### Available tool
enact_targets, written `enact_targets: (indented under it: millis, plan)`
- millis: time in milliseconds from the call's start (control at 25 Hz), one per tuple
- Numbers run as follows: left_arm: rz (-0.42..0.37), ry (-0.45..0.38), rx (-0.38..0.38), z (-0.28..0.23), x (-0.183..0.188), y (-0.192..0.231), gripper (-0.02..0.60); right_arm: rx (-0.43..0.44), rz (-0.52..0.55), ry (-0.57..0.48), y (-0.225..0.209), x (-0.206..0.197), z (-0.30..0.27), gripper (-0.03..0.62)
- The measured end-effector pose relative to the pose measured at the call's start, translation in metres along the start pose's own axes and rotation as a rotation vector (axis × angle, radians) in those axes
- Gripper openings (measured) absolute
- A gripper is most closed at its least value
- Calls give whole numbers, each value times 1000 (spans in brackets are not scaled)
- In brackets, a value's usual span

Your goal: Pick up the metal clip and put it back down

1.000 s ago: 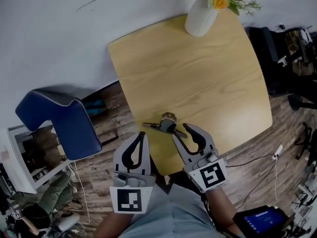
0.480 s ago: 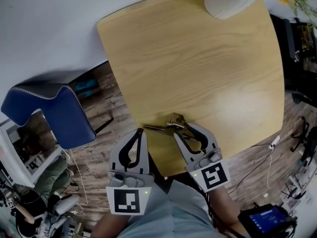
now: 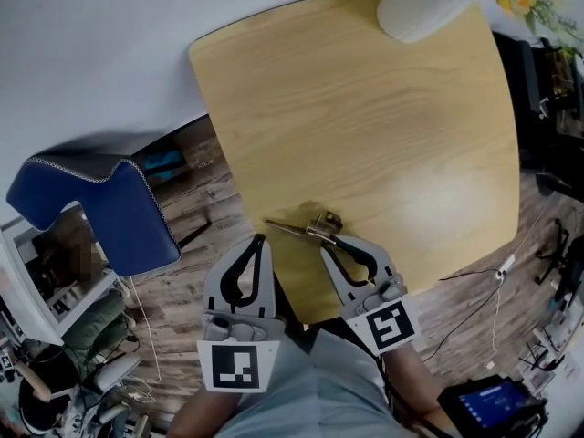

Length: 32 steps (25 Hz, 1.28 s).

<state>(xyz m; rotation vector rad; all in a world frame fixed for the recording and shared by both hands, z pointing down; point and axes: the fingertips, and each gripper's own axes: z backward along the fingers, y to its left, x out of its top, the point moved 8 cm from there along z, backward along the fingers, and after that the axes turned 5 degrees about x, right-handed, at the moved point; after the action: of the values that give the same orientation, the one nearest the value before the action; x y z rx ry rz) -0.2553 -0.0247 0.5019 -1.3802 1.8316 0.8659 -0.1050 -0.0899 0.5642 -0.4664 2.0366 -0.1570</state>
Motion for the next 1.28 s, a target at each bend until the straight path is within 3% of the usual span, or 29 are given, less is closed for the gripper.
enact_targets:
  millis: [200, 400, 760, 1280]
  plan:
    - [-23, -32, -5, 13, 12, -6, 18, -6, 50, 38, 10, 5, 7, 58]
    - [-48, -119, -10, 44, 32, -22, 18, -70, 39, -58, 22, 27, 37, 57]
    - [-93, -281, -44, 102, 80, -64, 18, -178, 118, -222, 40, 86, 116, 57]
    - [-148, -456, -143, 138, 131, -131, 18, -389, 227, -374, 34, 140, 220, 55]
